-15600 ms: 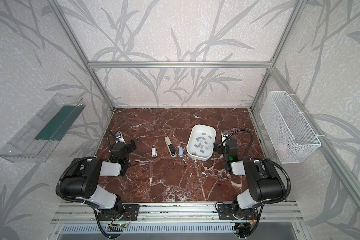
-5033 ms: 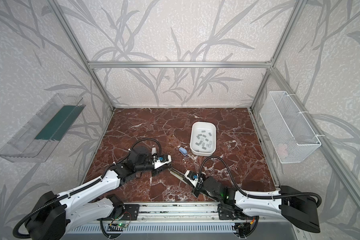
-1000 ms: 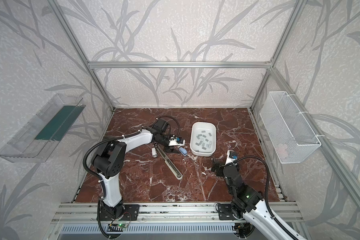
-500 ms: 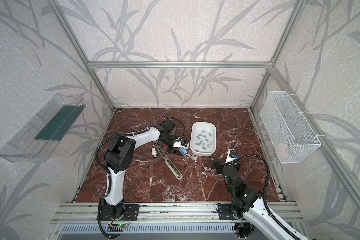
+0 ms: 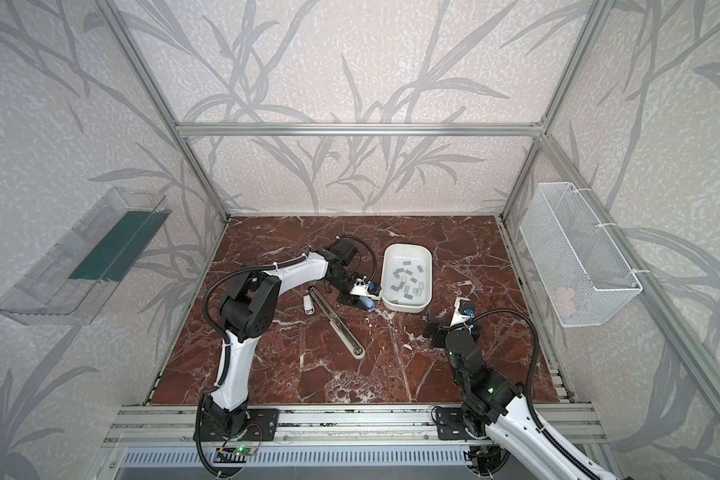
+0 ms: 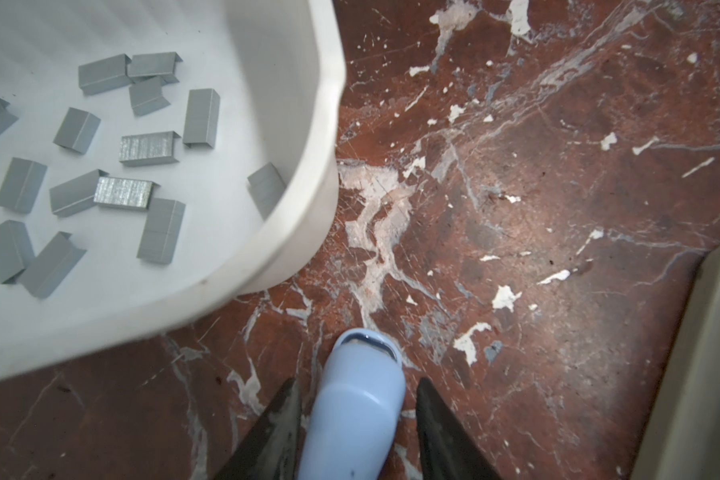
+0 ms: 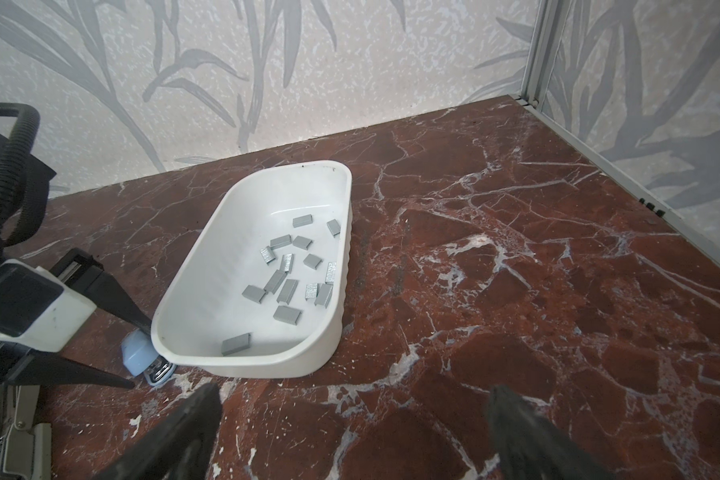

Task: Load the staples into the stapler
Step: 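Move the left gripper toward the white tray of staples while right draws back, then grasp the small light-blue stapler beside the tray with the left gripper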

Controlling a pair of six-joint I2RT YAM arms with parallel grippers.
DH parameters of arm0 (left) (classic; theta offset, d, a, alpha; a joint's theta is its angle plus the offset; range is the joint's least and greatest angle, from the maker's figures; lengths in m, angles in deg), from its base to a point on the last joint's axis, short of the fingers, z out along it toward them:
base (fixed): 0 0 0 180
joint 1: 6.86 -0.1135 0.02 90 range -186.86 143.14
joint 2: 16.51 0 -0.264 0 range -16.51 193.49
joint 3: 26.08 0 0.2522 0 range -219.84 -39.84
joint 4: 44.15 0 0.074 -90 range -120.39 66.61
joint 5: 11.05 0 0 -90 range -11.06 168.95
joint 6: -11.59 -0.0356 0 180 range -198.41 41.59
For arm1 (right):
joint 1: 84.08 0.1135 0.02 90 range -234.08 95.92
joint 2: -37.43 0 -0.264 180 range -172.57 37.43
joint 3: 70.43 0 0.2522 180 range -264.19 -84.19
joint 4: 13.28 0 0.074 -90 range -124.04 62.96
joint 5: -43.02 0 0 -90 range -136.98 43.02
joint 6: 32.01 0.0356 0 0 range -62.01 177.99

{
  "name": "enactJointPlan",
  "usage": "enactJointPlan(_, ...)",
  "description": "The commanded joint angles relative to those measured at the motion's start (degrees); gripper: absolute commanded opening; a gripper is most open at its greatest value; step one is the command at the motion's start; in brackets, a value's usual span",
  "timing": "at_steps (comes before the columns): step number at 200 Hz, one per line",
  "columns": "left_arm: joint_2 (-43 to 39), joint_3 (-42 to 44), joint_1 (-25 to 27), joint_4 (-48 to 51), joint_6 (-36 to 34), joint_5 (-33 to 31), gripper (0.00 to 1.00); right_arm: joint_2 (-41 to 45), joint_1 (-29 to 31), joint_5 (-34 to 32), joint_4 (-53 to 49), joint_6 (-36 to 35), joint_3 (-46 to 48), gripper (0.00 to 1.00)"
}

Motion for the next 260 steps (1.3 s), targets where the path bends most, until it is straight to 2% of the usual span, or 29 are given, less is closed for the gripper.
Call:
enactJointPlan(1,1.0,-1.3,0.5,2.5,-2.5,-0.5,0.43,-0.4,-0.3,-0.3,2.0,-0.6,0.1,0.99)
enactJointPlan(53,0.8,-1.4,0.5,3.5,-3.9,-0.5,0.24,-1.3,-0.2,-0.1,2.5,-0.8,-0.1,0.99)
enactJointPlan(84,-1.7,-0.1,0.5,3.6,-2.1,2.1,0.11,-1.5,-0.3,2.1,3.4,-2.2,-0.1,0.99)
enactJointPlan(91,-3.1,0.9,0.5,3.2,-0.6,2.8,0.08,-1.5,-0.3,4.3,4.4,-3.4,0.2,1.00)
enactJointPlan(110,-9.3,6.2,1.1,2.2,4.4,4.0,0.00,-1.6,-0.3,13.9,7.6,-6.6,0.4,0.84)
enactJointPlan(123,-14.8,12.0,2.0,-1.7,10.0,3.7,0.00,-2.2,-0.2,23.1,9.9,-8.2,0.0,0.77)
enactJointPlan(142,-21.3,18.9,4.0,-4.9,17.7,2.9,0.00,-4.4,0.5,35.9,18.5,-10.2,1.5,0.70)
enactJointPlan(159,-26.0,23.6,6.8,-8.4,26.9,-1.4,0.00,-6.8,2.8,42.2,24.7,-12.2,3.5,0.66)
enactJointPlan(170,-28.1,26.0,7.8,-9.3,29.4,-1.9,0.00,-8.3,5.3,45.1,27.9,-14.1,4.6,0.63)
enactJointPlan(190,-30.1,27.7,8.4,-10.0,34.1,-1.5,0.00,-10.4,12.3,43.5,30.5,-18.3,5.3,0.54)
enactJointPlan(206,-30.5,26.5,8.4,-5.6,33.0,1.4,0.00,-10.8,16.1,41.5,30.5,-21.3,5.4,0.47)
enactJointPlan(233,-31.9,26.0,8.5,-3.8,35.1,2.3,0.00,-9.9,16.7,42.1,31.2,-22.5,6.9,0.45)
enactJointPlan(260,-36.4,29.5,8.4,-8.3,37.0,5.4,0.00,-7.9,16.7,41.9,30.0,-23.8,7.5,0.44)
